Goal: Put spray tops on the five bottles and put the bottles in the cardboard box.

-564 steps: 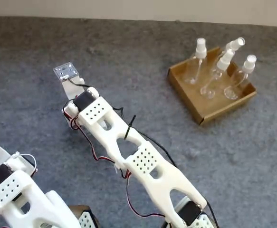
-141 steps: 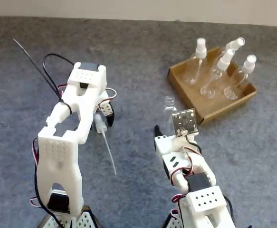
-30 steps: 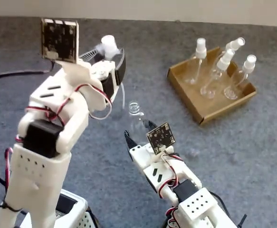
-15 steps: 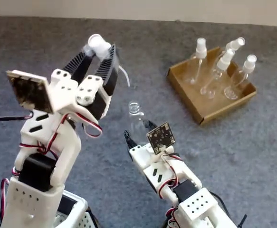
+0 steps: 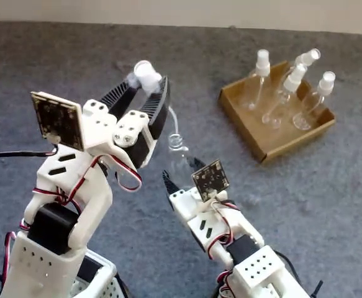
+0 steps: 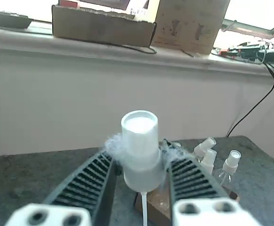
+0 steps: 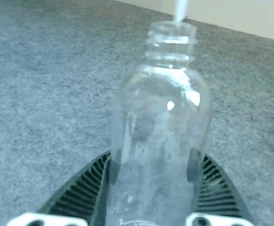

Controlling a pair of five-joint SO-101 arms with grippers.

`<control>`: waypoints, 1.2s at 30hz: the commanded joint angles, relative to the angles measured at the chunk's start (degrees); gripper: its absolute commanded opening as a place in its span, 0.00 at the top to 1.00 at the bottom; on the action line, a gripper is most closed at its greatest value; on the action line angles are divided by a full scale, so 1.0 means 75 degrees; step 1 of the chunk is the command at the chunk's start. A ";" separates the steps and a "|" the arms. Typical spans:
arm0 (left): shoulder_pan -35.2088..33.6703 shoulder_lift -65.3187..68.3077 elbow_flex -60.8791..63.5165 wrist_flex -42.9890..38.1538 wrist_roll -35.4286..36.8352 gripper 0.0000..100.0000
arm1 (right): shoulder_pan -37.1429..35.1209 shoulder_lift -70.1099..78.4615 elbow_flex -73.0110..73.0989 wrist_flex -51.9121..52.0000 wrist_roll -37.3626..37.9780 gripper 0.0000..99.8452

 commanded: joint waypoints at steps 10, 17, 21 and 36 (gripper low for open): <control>0.0182 -0.0088 -0.0592 0.0621 0.0316 1.00 | 0.0358 -0.0147 -0.0123 -0.0182 -0.0012 0.83; 0.0440 0.0803 -0.0299 0.0598 0.0305 1.00 | 0.0322 -0.0147 -0.0135 -0.0182 0.0973 0.83; 0.0451 0.1377 -0.0322 0.0598 0.0305 1.00 | 0.0358 -0.0147 -0.0135 -0.0193 0.0973 0.83; 0.0440 0.1436 0.0838 0.0539 0.0281 1.00 | 0.0768 -0.0147 -0.0064 -0.1518 0.0785 0.83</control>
